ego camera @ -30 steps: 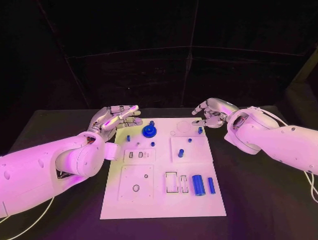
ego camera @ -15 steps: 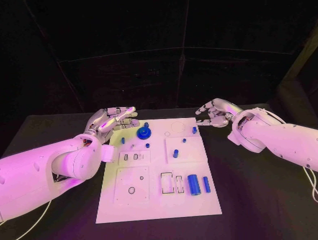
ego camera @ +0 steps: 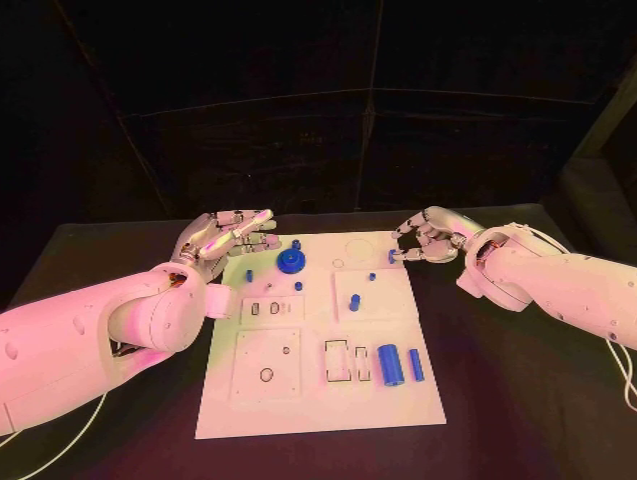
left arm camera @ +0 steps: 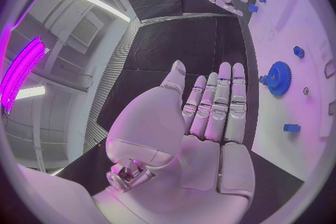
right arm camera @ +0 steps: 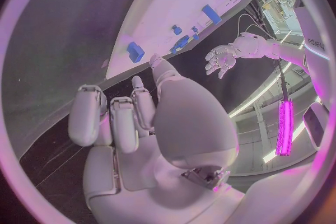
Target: Assemble the parts on the task board
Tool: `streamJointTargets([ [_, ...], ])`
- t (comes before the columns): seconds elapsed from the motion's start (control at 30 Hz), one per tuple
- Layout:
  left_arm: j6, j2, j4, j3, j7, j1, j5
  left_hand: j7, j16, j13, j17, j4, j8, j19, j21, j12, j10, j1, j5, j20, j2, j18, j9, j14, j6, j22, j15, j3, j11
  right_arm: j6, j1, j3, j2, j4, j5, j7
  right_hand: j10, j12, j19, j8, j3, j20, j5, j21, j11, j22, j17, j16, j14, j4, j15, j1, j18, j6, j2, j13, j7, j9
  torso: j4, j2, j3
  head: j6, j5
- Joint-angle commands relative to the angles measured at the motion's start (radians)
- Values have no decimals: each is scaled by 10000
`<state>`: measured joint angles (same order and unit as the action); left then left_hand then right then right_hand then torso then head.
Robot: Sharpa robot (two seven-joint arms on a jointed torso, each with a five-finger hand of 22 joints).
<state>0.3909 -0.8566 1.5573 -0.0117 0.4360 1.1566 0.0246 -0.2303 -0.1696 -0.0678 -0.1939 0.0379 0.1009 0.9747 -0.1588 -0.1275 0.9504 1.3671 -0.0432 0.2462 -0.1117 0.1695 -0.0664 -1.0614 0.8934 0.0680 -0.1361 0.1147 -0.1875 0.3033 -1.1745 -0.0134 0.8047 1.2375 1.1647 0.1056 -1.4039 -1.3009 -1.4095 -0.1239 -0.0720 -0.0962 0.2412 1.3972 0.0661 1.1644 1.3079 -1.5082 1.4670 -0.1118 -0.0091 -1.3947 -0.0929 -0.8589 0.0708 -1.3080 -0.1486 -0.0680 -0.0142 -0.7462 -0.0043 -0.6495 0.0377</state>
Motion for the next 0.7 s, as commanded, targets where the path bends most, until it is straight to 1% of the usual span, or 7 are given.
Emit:
streamJointTargets([
  [0.03, -122, 15, -4, 11, 44, 9, -52, -34, 46, 12, -18, -71, -44, 39, 65, 60, -42, -11, -50, 0, -62, 121, 8, 39, -72, -14, -23, -9, 6, -314, -4, -7, -43, -59, 32, 155, 51, 36, 22, 67, 78, 54, 27, 19, -52, -3, 1439, 1, 776, 8, -66, -103, 159, 85, -28, -98, -15, 3, -3, 6, -5, -19, 6],
  [0.2, -135, 25, -18, 11, 31, 6, -52, -32, 49, 12, -19, -83, -45, 40, 69, 60, -41, -2, -51, 0, -62, 122, 7, 39, -72, -13, -22, -14, 8, -373, 50, -7, -99, -107, 171, 178, 41, 20, 18, 66, 81, 55, 48, 25, -48, 10, 1469, -14, 782, 26, -63, -137, 161, 76, -40, -115, -23, 0, -11, 2, 2, -57, -19],
  [0.27, -142, 32, -20, 10, 26, 5, -52, -32, 49, 12, -19, -83, -45, 40, 69, 60, -41, -2, -51, 0, -62, 122, 7, 39, -72, -13, -22, -14, 8, -379, 70, -8, -128, -154, 207, 162, 35, 11, 13, 62, 77, 55, 58, 30, -44, 22, 1483, -22, 785, 40, -61, -167, 163, 64, -63, -124, -29, -4, 4, 8, -4, -78, 17],
  [0.33, -148, 36, -20, 10, 23, 5, -52, -30, 53, 11, -22, -102, -46, 43, 76, 60, -40, 13, -50, 0, -57, 123, 7, 39, -72, -13, -22, -20, 9, -399, 82, -8, -157, -210, 235, 147, 30, 5, 12, 53, 74, 55, 63, 32, -41, 26, 1488, -24, 787, 51, -58, -191, 164, 42, -84, -131, -34, -8, 13, 6, -11, -88, 23],
  [0.4, -153, 41, -28, 10, 23, 4, -52, -30, 53, 11, -22, -102, -46, 43, 76, 60, -40, 13, -50, 0, -57, 123, 7, 39, -72, -13, -22, -20, 9, -429, 89, -8, -194, -269, 255, 138, 19, -10, 9, 30, 69, 55, 68, 37, -35, 35, 1502, -32, 790, 67, -54, -227, 165, -9, -120, -145, -42, -18, 18, 8, -18, -109, -4],
  [0.6, -148, 48, -87, 10, 31, 4, -52, -30, 53, 11, -22, -102, -46, 43, 76, 60, -40, 13, -50, 0, -57, 123, 7, 39, -72, -13, -22, -20, 9, -514, 106, -8, -327, -416, 393, 137, -6, -43, -6, -18, 57, 53, 67, 55, -25, 70, 1535, -49, 798, 106, -46, -300, 171, -124, -193, -179, -55, -34, 6, 4, -2, -156, -55],
  [0.7, -151, 50, -116, 10, 30, 4, -52, -30, 53, 11, -22, -102, -46, 43, 76, 60, -40, 13, -50, 0, -57, 123, 7, 39, -72, -13, -22, -20, 9, -531, 120, -8, -378, -473, 437, 133, -12, -52, -11, -39, 47, 52, 61, 61, -21, 81, 1550, -57, 801, 122, -43, -329, 173, -178, -232, -187, -62, -40, 0, 9, -7, -172, -62],
])
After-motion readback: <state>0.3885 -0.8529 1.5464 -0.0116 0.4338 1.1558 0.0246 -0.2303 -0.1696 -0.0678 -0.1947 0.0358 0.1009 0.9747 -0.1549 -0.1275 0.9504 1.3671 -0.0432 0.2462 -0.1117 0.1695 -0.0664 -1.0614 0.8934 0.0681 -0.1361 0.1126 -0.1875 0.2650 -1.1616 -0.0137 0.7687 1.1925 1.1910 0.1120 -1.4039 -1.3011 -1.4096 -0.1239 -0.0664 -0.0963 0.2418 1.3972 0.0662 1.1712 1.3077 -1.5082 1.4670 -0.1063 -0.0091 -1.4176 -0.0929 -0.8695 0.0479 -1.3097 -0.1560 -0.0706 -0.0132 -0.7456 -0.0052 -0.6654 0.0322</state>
